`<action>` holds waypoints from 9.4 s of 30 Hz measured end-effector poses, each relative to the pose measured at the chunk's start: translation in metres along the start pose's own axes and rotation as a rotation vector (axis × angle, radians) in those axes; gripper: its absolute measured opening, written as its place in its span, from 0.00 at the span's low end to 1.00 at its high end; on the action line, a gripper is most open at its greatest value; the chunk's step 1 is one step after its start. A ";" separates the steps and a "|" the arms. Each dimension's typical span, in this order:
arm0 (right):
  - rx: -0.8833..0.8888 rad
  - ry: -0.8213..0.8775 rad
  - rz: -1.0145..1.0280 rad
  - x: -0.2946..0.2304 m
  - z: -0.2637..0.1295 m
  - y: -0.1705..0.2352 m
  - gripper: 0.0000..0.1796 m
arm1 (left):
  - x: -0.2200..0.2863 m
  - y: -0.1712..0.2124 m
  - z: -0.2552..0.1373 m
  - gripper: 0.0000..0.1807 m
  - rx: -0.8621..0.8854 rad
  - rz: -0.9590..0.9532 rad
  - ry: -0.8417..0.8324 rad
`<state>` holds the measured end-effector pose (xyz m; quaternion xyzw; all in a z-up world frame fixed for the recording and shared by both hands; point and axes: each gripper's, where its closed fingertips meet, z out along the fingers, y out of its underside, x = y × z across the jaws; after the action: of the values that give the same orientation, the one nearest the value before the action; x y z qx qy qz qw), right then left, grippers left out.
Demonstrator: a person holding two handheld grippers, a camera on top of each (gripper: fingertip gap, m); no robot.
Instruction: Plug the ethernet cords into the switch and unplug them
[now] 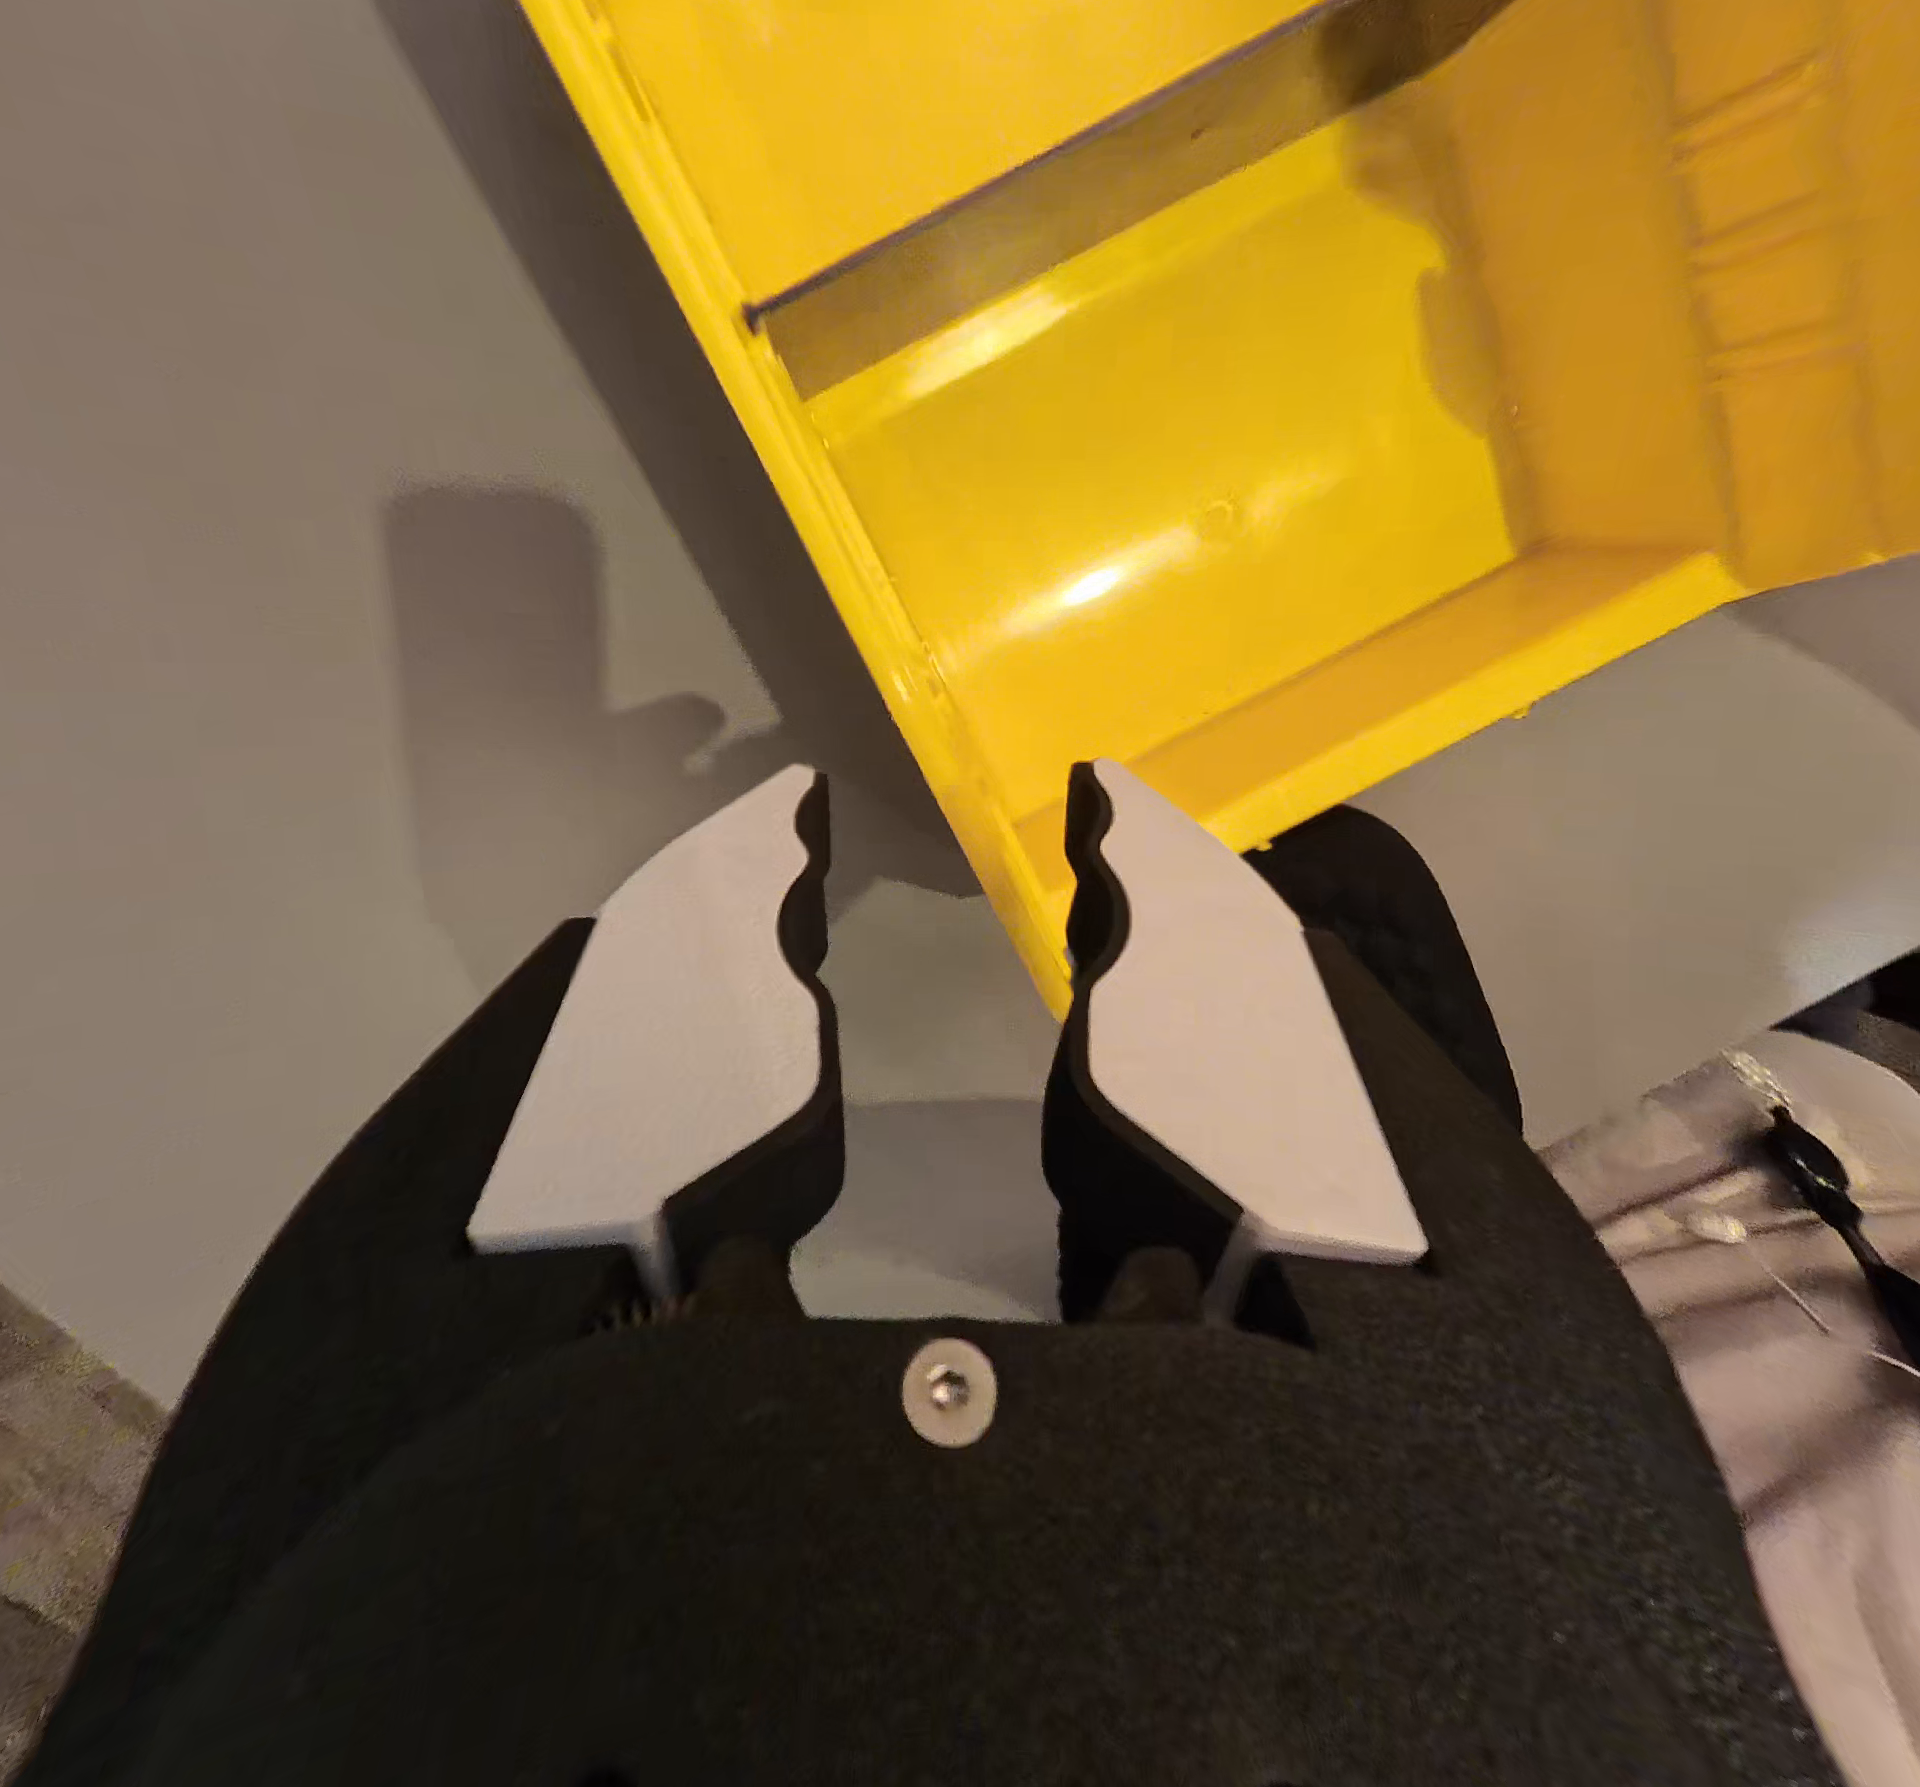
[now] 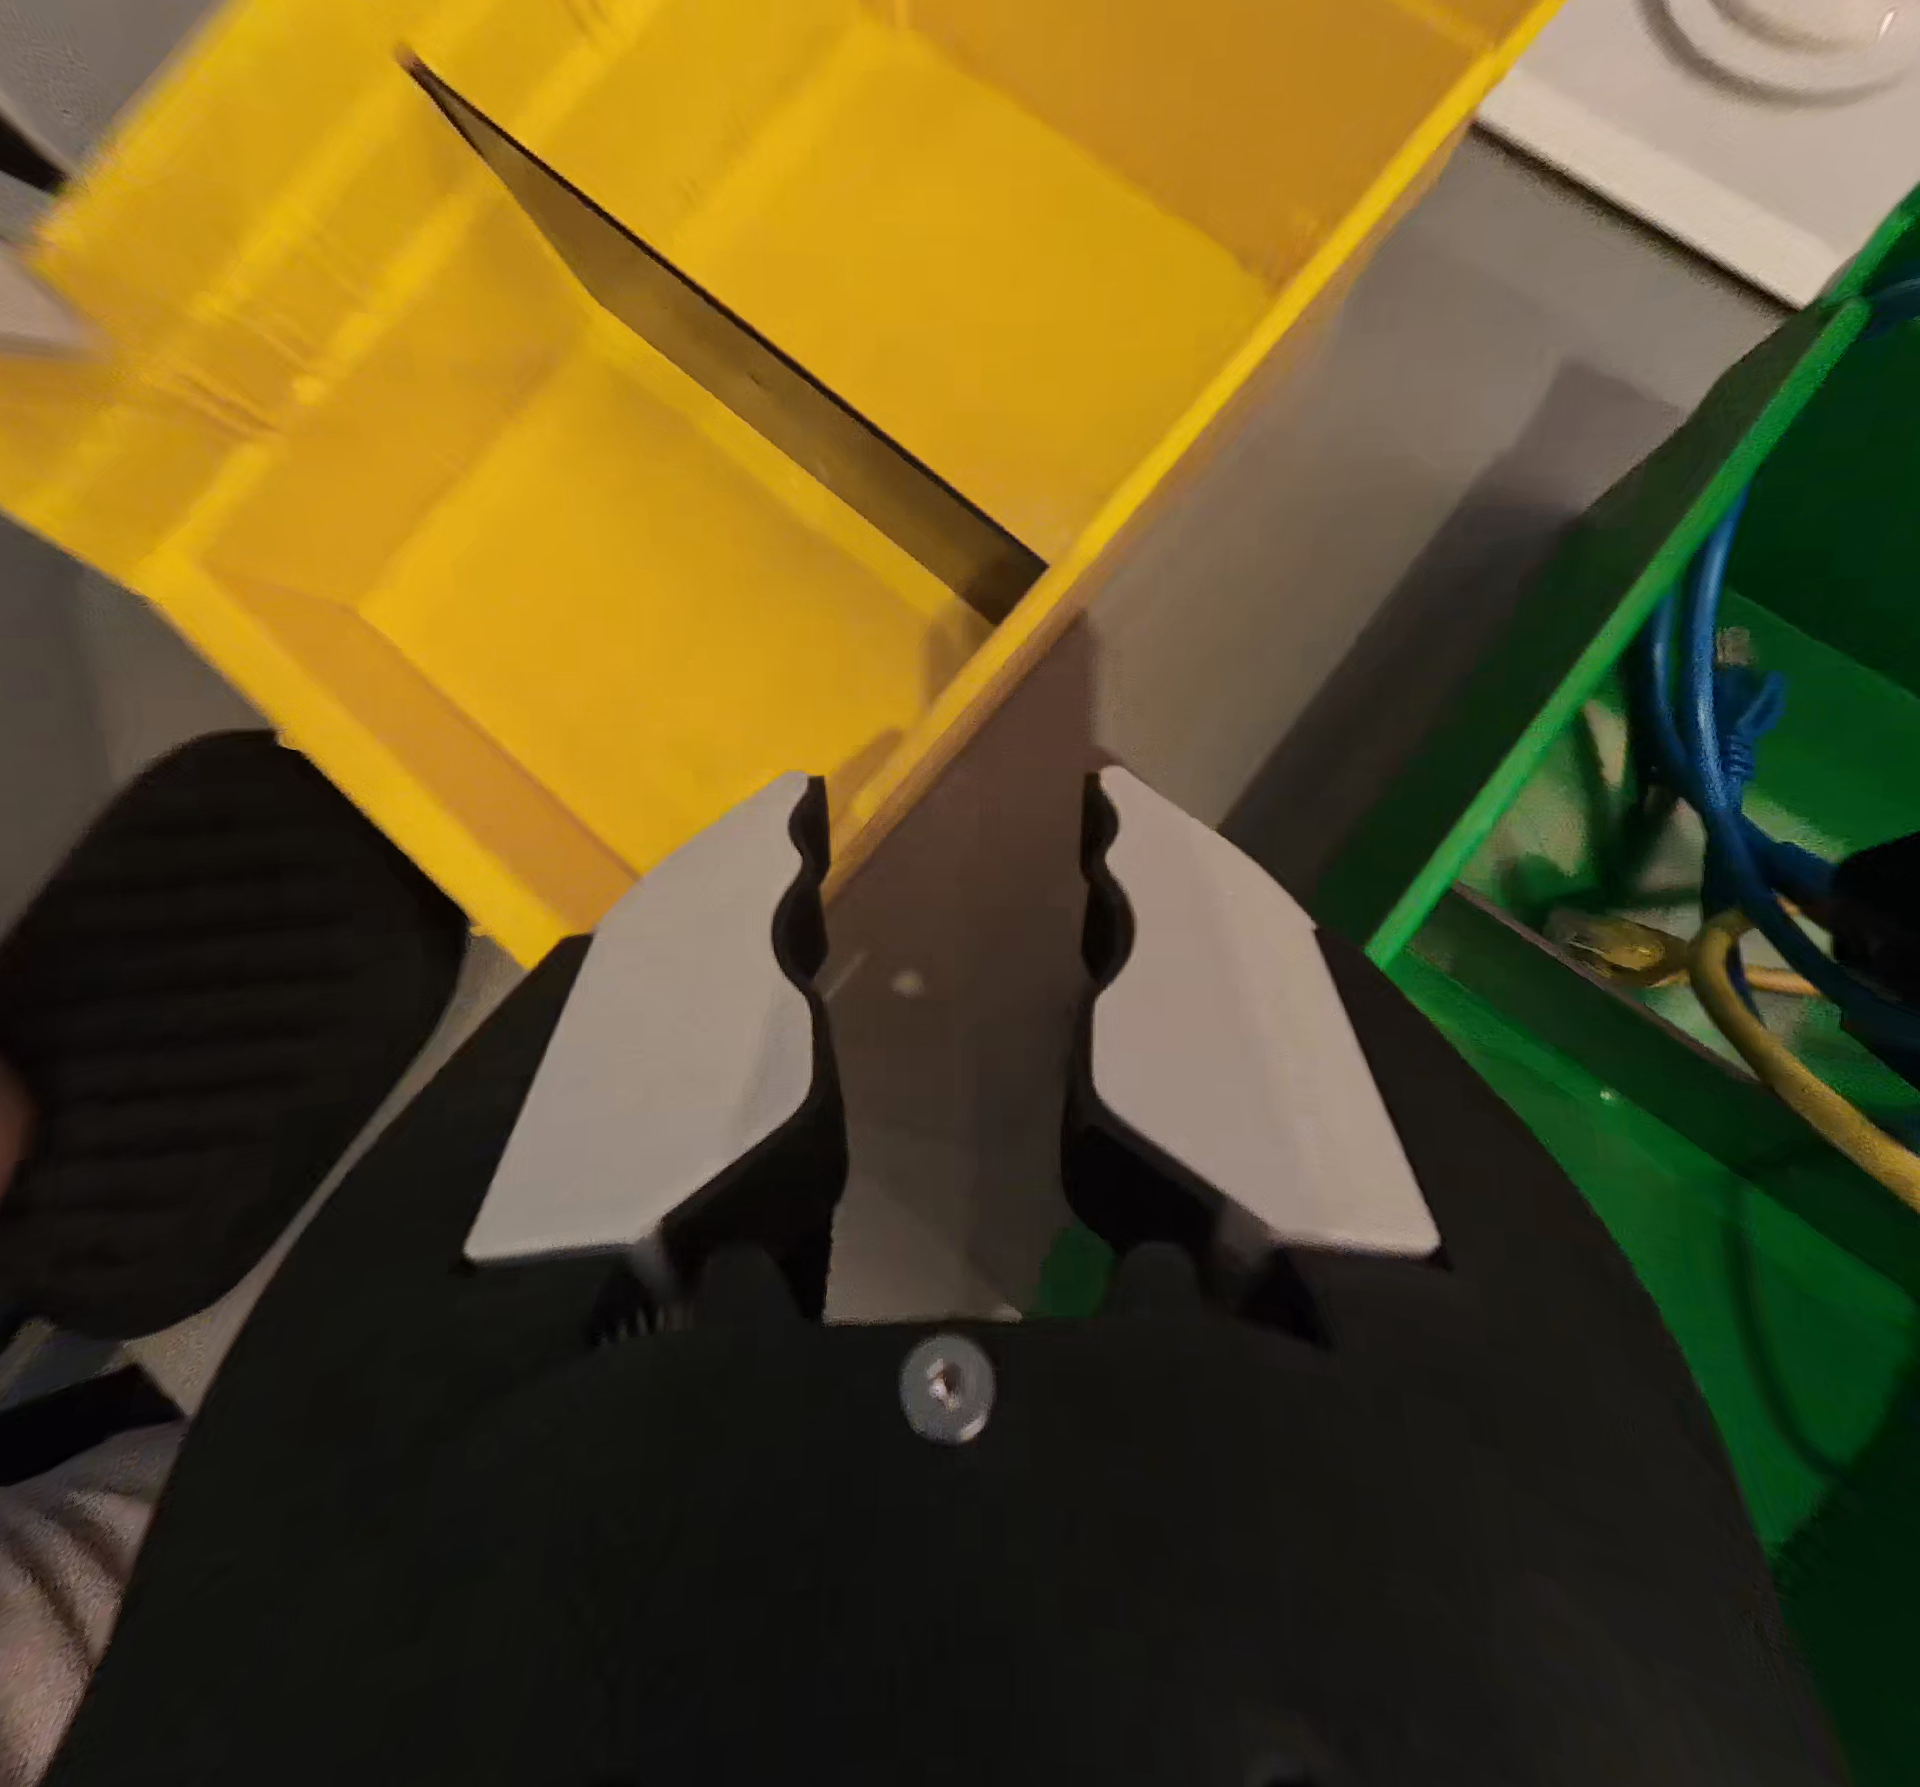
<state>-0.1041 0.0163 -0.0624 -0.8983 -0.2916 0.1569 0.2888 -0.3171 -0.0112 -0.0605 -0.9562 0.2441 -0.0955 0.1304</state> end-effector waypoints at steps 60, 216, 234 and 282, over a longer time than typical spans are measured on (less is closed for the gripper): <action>-0.161 0.161 0.553 0.222 -0.313 0.032 0.03 | 0.157 -0.114 -0.108 0.39 0.738 0.248 0.131; 1.237 0.164 -0.388 0.169 -0.274 -0.071 0.24 | -0.052 -0.092 0.001 0.22 -0.109 1.250 -0.418; 1.001 0.187 -0.505 0.149 -0.218 -0.082 0.21 | -0.062 -0.088 -0.008 0.20 -0.129 1.154 -0.411; 1.204 0.112 -0.380 0.144 -0.256 -0.081 0.19 | -0.022 -0.178 -0.185 0.17 0.879 0.696 -0.465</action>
<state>0.0883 0.0491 0.1716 -0.5178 -0.2913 0.1921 0.7811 -0.3031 0.1129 0.1653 -0.6726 0.4452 0.0725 0.5867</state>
